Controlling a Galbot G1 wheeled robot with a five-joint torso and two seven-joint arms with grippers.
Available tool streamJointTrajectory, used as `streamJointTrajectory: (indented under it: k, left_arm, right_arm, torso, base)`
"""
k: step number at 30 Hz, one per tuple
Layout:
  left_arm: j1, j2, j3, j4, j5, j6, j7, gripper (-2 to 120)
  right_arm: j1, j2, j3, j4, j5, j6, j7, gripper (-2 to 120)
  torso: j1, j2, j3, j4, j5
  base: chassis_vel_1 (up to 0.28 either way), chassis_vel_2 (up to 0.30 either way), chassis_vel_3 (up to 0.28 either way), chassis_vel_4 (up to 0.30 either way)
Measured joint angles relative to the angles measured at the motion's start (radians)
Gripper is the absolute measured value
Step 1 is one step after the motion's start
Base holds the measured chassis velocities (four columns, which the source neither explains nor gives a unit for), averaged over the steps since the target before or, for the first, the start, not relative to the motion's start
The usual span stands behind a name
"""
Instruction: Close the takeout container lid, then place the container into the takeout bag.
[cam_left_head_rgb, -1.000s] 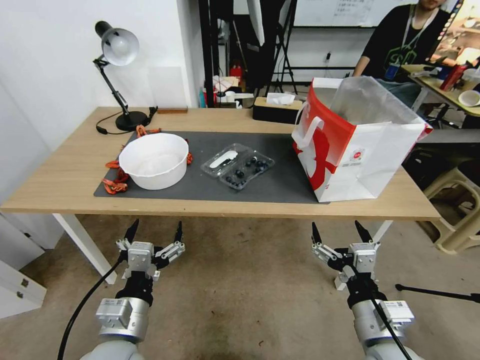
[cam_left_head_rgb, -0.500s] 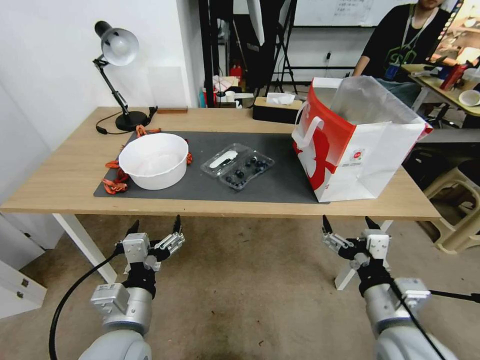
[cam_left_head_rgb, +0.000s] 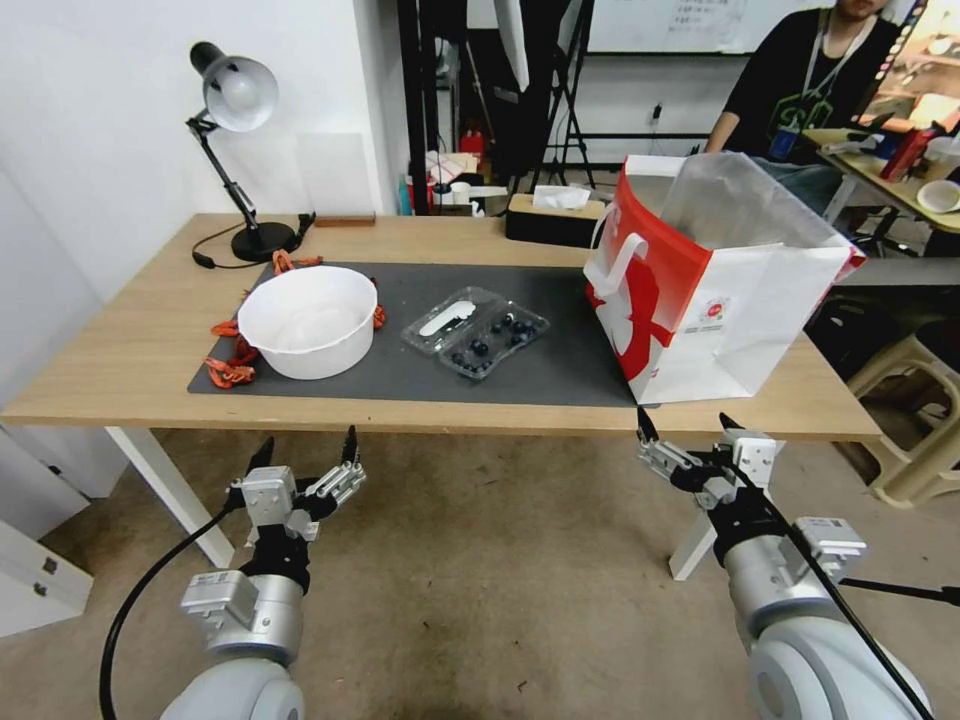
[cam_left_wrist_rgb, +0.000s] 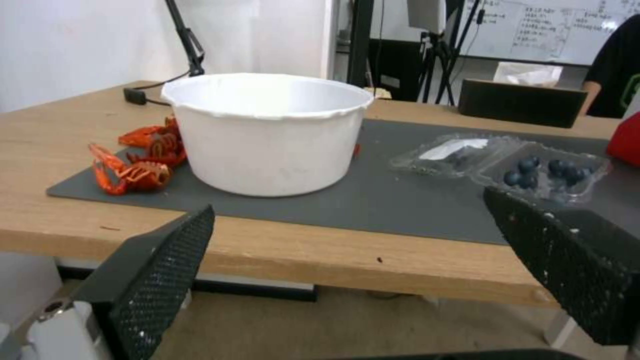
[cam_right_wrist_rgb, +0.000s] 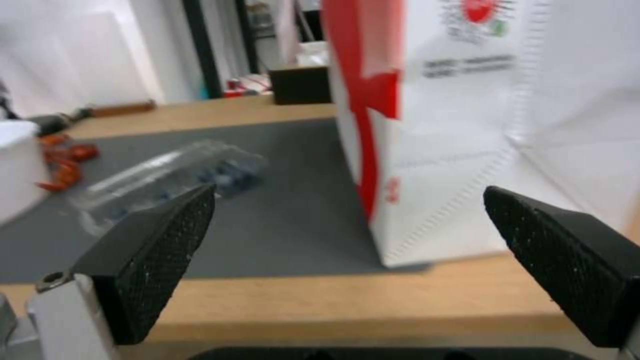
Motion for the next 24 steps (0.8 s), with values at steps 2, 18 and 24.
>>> streamJointTrajectory:
  k: [2,18,24]
  left_arm:
    - [0.000,0.000,-0.001,0.001,0.000,-0.002,0.000,100]
    - [0.012,-0.007,-0.022,0.006,0.015,-0.039,0.003,100]
    - [0.022,-0.007,-0.032,0.006,0.022,-0.055,0.002,100]
  right_arm:
    - [0.014,-0.011,-0.010,-0.005,0.019,-0.003,0.004,100]
    - [0.382,-0.156,-0.362,-0.236,0.245,-0.065,0.320,100]
    - [0.556,-0.149,-0.514,-0.363,0.280,-0.091,0.456,100]
  torso:
    - [0.000,0.000,0.000,0.0000,-0.0002]
    - [0.000,0.000,0.000,0.0001,-0.0001]
    - [0.000,0.000,0.000,0.0000,-0.0003]
  base:
    - [0.000,0.000,0.000,0.000]
    - [0.000,0.000,0.000,0.000]
    - [0.000,0.000,0.000,0.000]
